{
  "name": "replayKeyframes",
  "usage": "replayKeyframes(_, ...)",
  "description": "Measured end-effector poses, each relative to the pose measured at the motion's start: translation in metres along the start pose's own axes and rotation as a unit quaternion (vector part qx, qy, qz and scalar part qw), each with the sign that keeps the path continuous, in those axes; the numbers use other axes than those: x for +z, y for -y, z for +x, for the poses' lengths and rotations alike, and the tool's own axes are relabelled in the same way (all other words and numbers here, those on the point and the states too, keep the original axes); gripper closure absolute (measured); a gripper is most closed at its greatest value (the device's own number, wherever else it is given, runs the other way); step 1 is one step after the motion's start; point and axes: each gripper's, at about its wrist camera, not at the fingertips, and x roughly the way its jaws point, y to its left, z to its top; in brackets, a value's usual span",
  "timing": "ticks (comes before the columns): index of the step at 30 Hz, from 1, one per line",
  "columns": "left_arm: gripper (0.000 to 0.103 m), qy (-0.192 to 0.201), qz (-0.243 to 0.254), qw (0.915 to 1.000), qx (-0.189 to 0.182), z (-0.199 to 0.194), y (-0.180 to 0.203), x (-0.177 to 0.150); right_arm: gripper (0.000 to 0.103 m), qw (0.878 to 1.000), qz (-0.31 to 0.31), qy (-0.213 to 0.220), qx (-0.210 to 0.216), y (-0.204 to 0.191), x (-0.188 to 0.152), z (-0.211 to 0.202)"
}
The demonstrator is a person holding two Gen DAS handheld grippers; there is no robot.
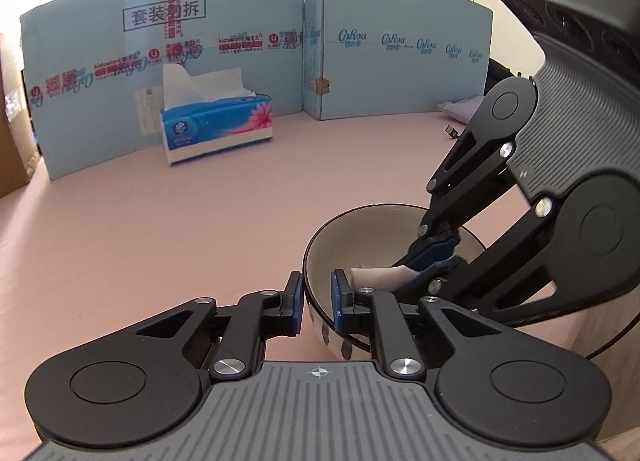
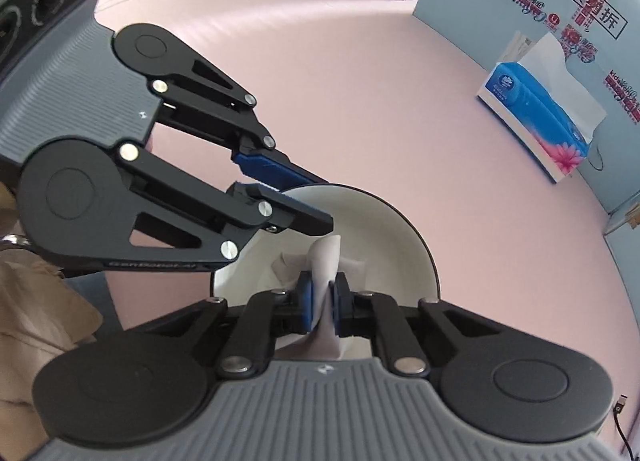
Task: Clean bowl
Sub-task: 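Rub the cloth along the bowl's inner wall with the right tool, then wipe the cloth around the bowl interior with the right tool while the left tool holds the rim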
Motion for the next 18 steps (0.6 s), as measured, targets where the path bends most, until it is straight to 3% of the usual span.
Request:
replayKeyframes(6,0.089,0.003,0.012,0.9999,-0.005,0.003,-0.001,0.003,0.093,0.998,0.002,-0.011,0.064,-0.001,-0.001,-0.019)
replayKeyframes(18,0.092,0.012,0.054,0.9985,0.006,0.0,0.011,0.007,0.093,0.993,-0.073,-0.096,0.016,-0.018,-0.001,-0.007)
